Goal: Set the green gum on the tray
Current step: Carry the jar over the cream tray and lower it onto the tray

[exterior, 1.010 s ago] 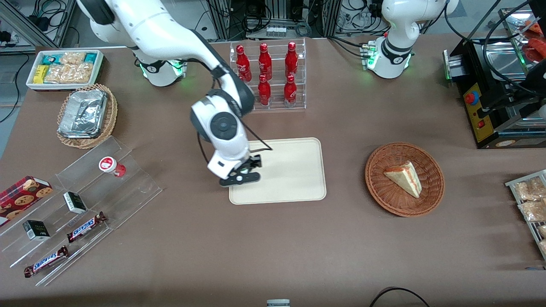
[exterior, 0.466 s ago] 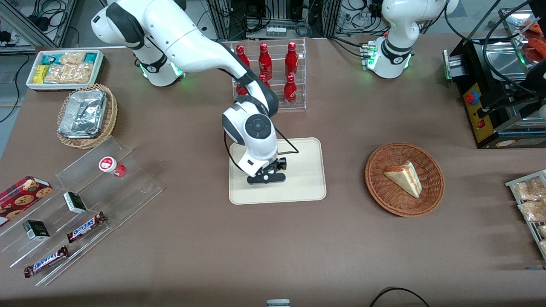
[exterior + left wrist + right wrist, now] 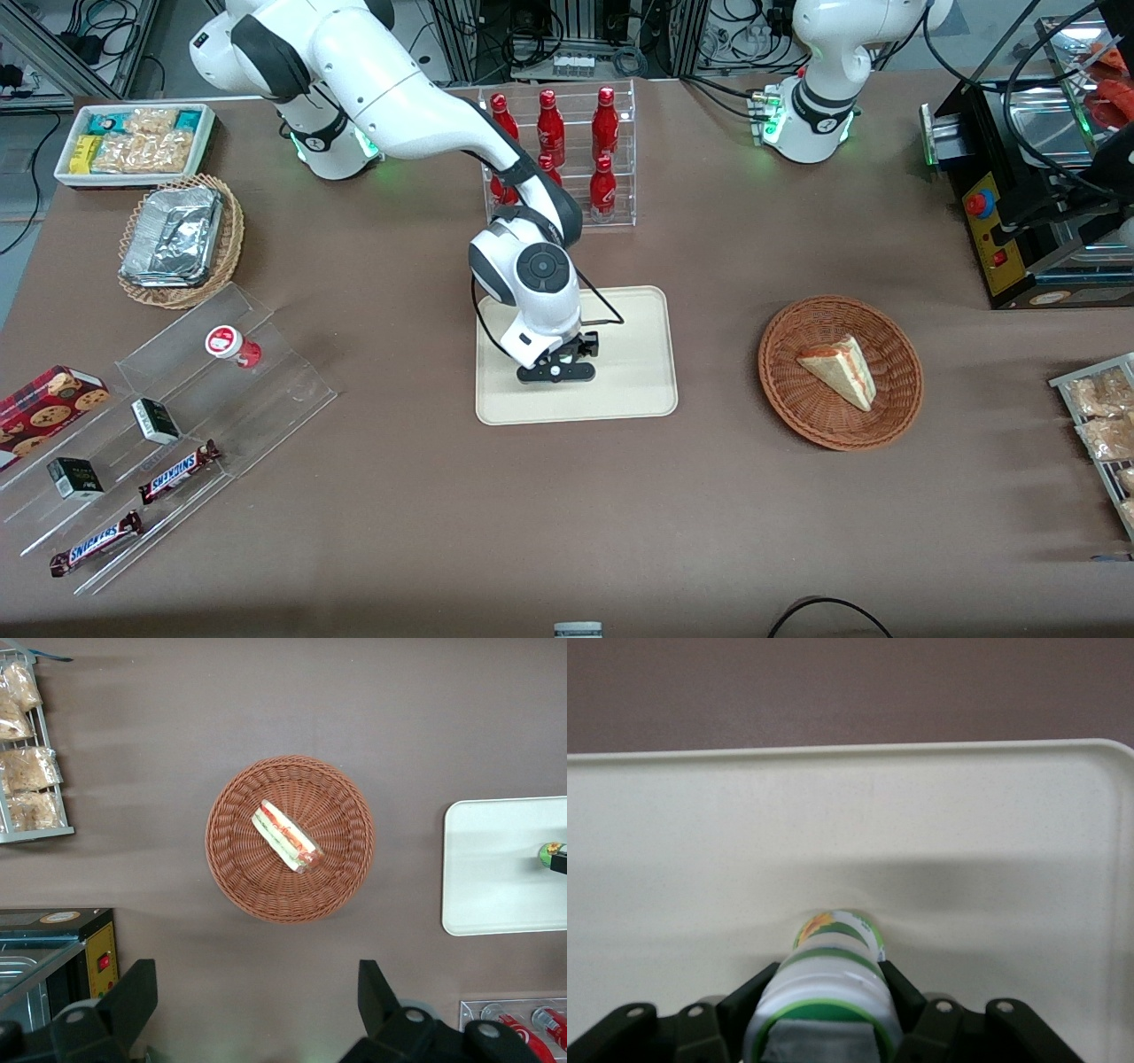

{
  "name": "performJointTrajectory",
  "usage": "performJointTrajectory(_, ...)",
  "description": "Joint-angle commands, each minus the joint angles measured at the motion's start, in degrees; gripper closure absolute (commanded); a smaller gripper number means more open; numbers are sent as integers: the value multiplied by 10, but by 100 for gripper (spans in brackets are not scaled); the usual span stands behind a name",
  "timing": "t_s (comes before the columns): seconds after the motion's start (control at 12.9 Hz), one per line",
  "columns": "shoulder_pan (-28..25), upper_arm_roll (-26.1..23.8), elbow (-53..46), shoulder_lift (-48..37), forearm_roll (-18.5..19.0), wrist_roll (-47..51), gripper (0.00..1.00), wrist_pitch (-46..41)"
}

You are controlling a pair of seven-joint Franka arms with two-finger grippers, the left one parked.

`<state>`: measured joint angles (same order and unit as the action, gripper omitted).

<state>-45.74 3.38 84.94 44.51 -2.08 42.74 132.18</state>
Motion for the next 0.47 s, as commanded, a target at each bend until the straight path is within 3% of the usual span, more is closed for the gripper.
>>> performJointTrajectory(0.0,-4,5,-21,15,-19,3,71,4)
performJointTrajectory(0.08,-4,5,-21,19,-19,2,1,4)
performJointTrajectory(0.39,-12,5,-15,18,-6,-25,0,25)
